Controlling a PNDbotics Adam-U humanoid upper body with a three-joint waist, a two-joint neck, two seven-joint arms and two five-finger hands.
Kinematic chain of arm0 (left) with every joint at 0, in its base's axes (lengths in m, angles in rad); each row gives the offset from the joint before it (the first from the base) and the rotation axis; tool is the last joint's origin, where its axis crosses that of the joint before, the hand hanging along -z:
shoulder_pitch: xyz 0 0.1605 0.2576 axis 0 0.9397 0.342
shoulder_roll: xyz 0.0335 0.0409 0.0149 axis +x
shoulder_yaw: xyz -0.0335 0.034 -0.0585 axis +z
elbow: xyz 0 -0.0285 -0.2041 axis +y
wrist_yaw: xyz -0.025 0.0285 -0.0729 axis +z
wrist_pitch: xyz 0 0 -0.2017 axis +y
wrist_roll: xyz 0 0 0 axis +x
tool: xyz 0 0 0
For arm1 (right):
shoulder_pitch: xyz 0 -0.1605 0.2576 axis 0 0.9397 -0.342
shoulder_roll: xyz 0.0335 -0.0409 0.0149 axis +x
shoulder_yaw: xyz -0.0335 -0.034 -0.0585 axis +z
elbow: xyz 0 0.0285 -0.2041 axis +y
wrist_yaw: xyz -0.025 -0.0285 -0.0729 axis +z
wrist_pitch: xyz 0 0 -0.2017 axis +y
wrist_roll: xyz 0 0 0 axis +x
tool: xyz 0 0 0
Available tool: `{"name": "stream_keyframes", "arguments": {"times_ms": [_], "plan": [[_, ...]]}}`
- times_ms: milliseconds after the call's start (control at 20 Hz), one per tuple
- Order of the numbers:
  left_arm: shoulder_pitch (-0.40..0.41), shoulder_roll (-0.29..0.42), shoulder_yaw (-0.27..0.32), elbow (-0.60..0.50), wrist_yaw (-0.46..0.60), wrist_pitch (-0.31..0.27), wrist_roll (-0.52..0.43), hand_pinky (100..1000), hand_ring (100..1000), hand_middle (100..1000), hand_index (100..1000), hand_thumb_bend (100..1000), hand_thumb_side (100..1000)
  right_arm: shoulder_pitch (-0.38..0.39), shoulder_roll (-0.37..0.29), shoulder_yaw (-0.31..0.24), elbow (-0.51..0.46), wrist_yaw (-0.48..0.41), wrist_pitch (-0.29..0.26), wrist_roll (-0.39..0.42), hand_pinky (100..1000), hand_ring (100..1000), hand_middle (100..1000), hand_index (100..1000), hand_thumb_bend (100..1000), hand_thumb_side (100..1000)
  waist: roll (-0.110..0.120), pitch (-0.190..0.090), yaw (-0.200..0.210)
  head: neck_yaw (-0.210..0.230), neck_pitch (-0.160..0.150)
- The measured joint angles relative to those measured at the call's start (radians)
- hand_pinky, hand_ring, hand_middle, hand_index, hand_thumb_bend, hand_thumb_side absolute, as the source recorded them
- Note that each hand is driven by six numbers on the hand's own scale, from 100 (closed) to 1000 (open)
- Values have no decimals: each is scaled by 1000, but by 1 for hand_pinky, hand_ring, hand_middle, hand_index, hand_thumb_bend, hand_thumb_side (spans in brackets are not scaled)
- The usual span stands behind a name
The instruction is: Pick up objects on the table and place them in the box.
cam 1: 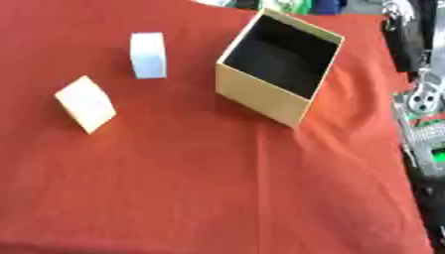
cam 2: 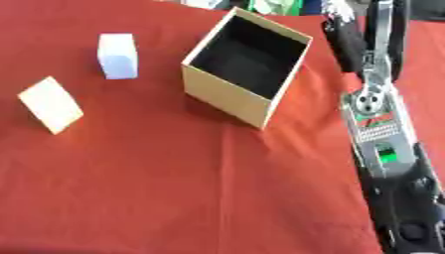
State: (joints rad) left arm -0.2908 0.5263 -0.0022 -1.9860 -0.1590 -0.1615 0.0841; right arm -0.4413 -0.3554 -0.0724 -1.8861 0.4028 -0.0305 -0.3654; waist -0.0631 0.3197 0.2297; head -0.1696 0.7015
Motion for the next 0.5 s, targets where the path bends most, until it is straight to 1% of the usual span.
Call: {"name": "stream_keyframes", "arguments": {"times_ms": [250,500], "plan": [[-3,4,0,0,-14,4,-4,734,966,801,885,144,865,-3,0,0,0,0,0,0,804,760,745,1000,100,806,-1,1,3,-8,0],[-38,60,0,0,-83,23,-30,743,960,813,879,109,869,-3,-2,1,1,0,0,0,804,760,745,1000,100,807,-3,6,4,-43,0]]}}
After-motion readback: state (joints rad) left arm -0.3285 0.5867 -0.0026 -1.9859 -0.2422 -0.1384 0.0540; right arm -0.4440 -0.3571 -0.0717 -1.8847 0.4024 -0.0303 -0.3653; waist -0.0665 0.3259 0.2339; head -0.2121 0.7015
